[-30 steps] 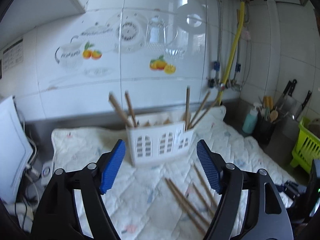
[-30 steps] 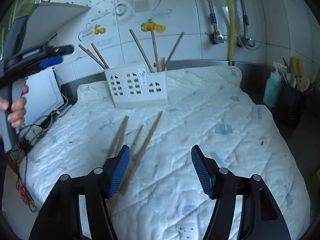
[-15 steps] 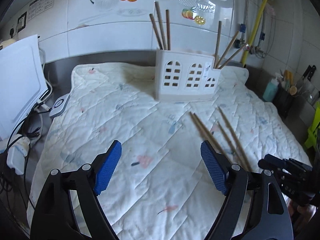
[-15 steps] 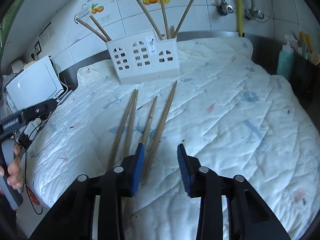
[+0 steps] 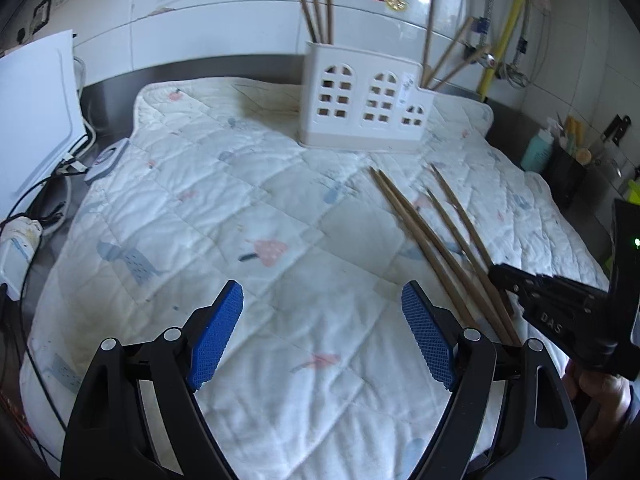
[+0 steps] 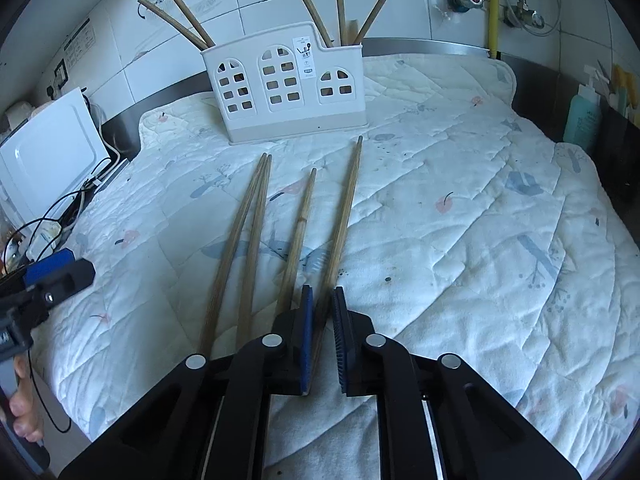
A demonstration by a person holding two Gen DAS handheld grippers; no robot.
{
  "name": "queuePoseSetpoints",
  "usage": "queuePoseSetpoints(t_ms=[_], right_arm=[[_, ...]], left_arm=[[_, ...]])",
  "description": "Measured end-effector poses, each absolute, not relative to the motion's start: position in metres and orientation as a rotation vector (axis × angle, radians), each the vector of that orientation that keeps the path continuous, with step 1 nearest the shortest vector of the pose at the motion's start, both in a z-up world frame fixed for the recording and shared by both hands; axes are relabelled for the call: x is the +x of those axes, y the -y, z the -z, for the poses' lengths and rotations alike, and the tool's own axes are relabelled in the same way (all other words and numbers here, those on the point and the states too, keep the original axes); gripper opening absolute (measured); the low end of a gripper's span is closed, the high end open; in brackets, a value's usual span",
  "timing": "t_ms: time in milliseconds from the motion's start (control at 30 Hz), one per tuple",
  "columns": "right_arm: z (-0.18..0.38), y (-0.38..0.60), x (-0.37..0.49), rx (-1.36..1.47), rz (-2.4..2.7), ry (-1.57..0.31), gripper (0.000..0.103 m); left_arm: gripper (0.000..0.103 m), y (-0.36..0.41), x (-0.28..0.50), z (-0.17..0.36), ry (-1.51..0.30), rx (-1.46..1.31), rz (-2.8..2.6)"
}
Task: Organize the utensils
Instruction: 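Move both open tools back over the loose chopsticks on the mat, then grasp a chopstick with the right tool while the left tool grasps another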
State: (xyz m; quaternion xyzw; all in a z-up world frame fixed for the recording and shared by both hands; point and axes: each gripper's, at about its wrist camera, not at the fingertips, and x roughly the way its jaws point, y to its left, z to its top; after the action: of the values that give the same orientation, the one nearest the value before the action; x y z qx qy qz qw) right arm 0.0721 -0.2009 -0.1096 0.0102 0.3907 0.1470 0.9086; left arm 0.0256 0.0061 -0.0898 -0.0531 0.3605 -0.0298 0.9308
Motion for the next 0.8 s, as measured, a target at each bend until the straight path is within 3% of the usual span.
queuePoseSetpoints(t_ms=[233,667,800], right_arm=[[0.108,0.215,0.067,0.0,-0.269,-0.793,0.007],[0.11,0.245,0.056,0.038,-0.286,-0.785,0.007],[0.11,0.245,0.056,0.04,-0.294,-0.782,0.007]], left_arm=[[0.079,0.034,0.027,0.101,-0.781,-0.117,0.153],[0.052,0.089,0.043,0.12,-0.843,-0.01,0.147],[0.048,0.087,0.041,0.121,-0.823,0.052,0.117]])
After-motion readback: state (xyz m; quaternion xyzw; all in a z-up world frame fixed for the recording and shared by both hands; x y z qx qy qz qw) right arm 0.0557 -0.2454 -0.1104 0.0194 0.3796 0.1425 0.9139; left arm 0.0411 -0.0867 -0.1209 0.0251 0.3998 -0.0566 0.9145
